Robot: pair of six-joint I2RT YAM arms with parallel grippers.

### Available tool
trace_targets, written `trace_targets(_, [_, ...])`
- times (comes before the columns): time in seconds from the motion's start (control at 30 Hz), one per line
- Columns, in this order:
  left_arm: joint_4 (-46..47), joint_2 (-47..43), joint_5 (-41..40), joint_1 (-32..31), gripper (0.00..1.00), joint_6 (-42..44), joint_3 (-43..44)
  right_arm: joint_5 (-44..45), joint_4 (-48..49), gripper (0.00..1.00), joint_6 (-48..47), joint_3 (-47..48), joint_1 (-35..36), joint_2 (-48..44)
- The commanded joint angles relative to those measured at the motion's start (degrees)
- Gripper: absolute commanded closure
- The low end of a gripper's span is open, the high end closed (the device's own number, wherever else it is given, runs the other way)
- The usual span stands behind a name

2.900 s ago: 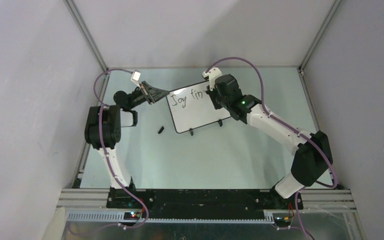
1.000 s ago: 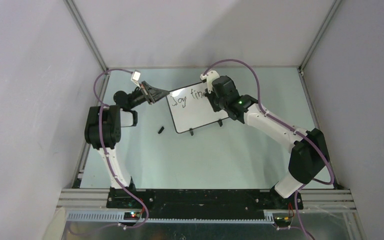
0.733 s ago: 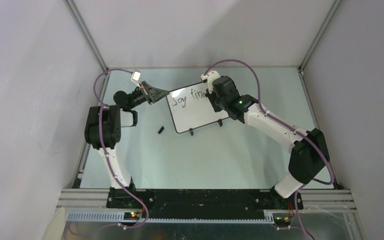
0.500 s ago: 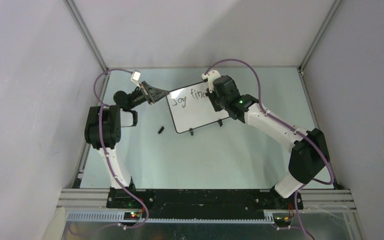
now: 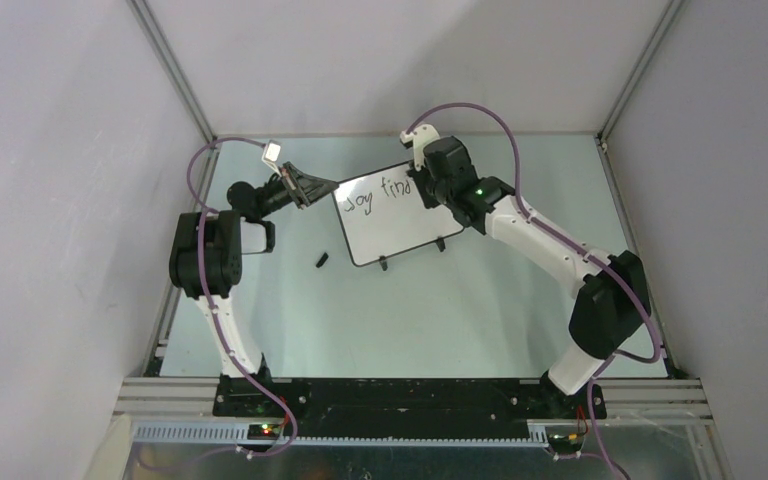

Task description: Write a sentence on the whiteboard

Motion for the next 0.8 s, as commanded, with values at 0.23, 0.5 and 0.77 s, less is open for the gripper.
trace_targets(0.23, [4.4, -1.1, 1.4, -0.2, 1.00, 0.5, 0.6, 0.9, 1.6, 1.00, -0.1, 2.2, -0.3, 0.3])
trace_targets(0.5, [4.4, -1.2, 1.4, -0.2, 1.00, 0.5, 0.5, 1.6, 2.4, 1.00, -0.2, -0.1, -0.1, -2.5])
trace_targets(0.77, [4.4, -1.1, 1.4, -0.3, 1.00, 0.5, 0.7, 1.5, 3.4, 1.00, 0.0, -1.7, 0.1, -6.1])
